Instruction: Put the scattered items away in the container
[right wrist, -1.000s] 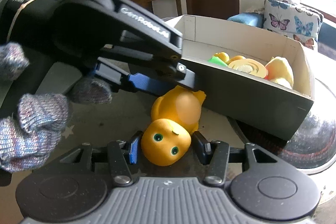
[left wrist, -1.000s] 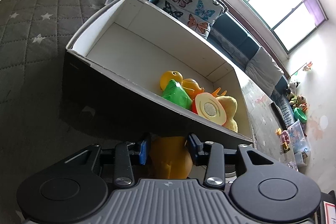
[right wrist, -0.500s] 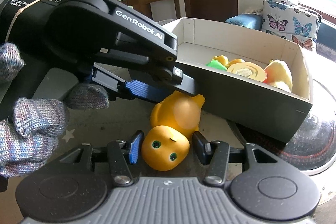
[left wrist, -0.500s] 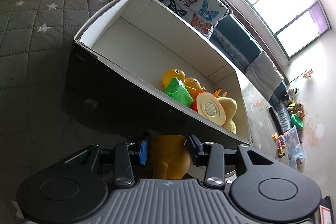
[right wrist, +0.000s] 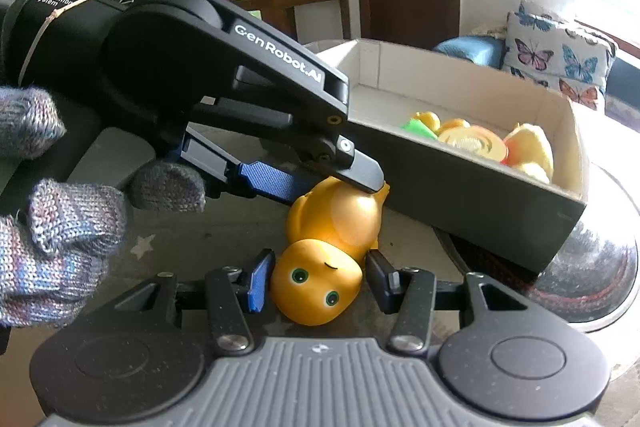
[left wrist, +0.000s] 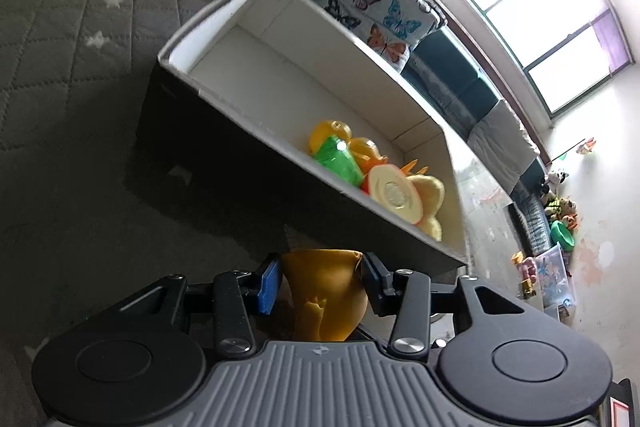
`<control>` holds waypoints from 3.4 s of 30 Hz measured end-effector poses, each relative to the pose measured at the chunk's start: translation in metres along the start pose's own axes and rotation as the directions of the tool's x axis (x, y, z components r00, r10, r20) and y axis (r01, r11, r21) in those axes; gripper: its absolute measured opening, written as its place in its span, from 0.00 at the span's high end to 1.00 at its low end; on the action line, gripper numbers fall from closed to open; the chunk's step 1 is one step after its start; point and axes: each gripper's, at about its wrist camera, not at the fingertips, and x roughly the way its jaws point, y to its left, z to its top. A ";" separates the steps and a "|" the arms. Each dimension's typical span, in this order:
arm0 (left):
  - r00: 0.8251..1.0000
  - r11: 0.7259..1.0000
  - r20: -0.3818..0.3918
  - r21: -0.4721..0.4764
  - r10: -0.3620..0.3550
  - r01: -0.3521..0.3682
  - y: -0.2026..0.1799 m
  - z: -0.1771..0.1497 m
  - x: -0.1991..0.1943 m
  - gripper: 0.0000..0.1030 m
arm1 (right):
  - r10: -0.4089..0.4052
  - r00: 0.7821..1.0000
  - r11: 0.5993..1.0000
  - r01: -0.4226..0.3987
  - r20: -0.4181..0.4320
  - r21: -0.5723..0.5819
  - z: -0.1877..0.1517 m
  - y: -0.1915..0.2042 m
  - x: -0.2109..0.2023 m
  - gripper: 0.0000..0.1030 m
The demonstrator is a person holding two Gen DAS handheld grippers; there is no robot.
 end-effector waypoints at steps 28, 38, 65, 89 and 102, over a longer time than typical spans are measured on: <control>0.992 0.987 0.116 -0.148 -0.050 0.067 0.002 0.113 0.040 0.56 | 0.009 0.999 0.983 0.000 0.049 -0.185 0.113 -0.041 0.059 0.52; 0.997 0.984 0.073 -0.178 -0.006 0.019 0.025 0.108 0.059 0.61 | 0.025 1.000 0.989 -0.023 0.012 -0.149 0.102 -0.045 0.079 0.52; 0.984 0.996 0.171 0.058 0.053 -0.064 -0.019 0.053 -0.006 0.61 | -0.048 0.988 0.999 0.048 0.144 0.002 0.056 -0.044 -0.004 0.34; 0.965 0.949 0.227 0.252 0.134 -0.191 -0.039 -0.028 -0.032 0.61 | -0.119 0.979 0.985 0.096 0.163 0.143 0.015 -0.045 -0.038 0.06; 0.951 0.917 0.251 0.307 0.179 -0.254 -0.038 -0.052 -0.034 0.61 | -0.181 0.971 0.972 0.154 0.153 0.175 0.001 -0.036 -0.040 0.00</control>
